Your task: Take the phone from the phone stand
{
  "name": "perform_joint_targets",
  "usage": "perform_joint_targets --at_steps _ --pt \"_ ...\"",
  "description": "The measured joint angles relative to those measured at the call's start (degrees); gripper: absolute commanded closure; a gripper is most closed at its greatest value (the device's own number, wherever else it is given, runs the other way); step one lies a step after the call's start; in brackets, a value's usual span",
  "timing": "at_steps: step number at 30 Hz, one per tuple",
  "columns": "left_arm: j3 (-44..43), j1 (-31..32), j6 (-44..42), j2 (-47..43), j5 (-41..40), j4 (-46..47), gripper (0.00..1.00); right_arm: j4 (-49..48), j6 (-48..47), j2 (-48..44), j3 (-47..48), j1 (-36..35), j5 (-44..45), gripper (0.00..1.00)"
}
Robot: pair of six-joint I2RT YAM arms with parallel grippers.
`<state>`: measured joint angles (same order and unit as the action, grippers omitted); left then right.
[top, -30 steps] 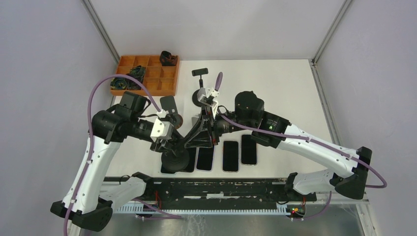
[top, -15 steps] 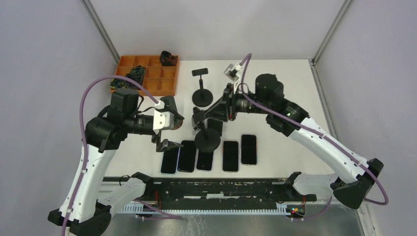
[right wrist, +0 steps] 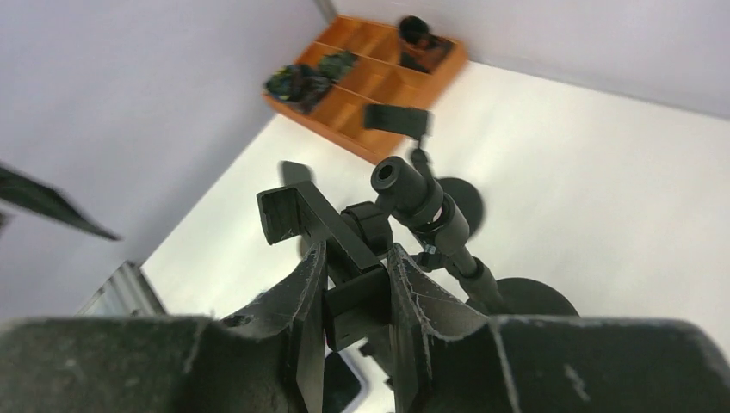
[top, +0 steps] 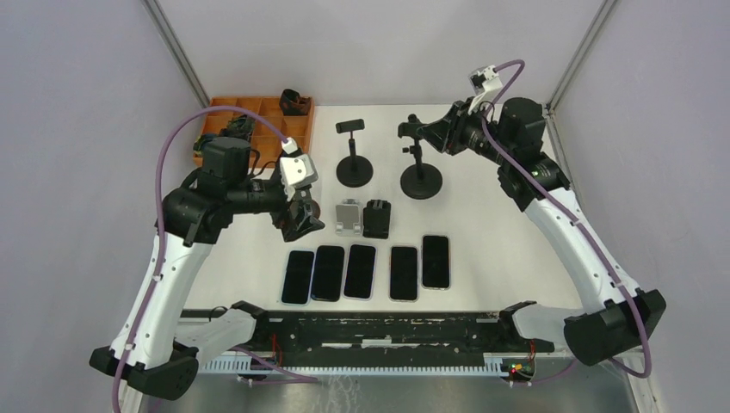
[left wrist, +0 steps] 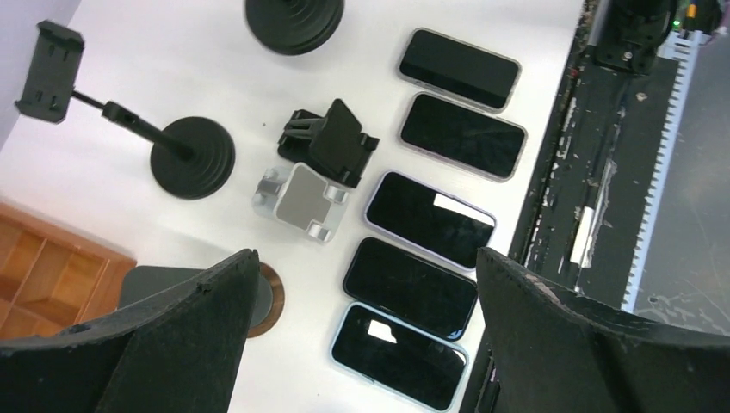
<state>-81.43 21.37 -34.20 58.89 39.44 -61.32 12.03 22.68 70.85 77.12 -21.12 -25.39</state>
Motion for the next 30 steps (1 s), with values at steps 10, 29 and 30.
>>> perform_joint_targets --at_steps 10,29,30 --pt "3.45 0.00 3.34 -0.11 -5.31 2.49 0.00 -16.81 1.40 7.26 -14.40 7.93 -1.60 1.00" --pt "8.02 -0.37 5.18 -0.04 -10.01 7.13 0.00 -33.44 1.18 6.10 -24.55 9.40 -3.91 0.44" --pt "8.39 -0.66 5.53 0.00 -10.56 7.78 0.00 -33.55 1.01 5.33 -25.27 9.60 -3.87 0.30"
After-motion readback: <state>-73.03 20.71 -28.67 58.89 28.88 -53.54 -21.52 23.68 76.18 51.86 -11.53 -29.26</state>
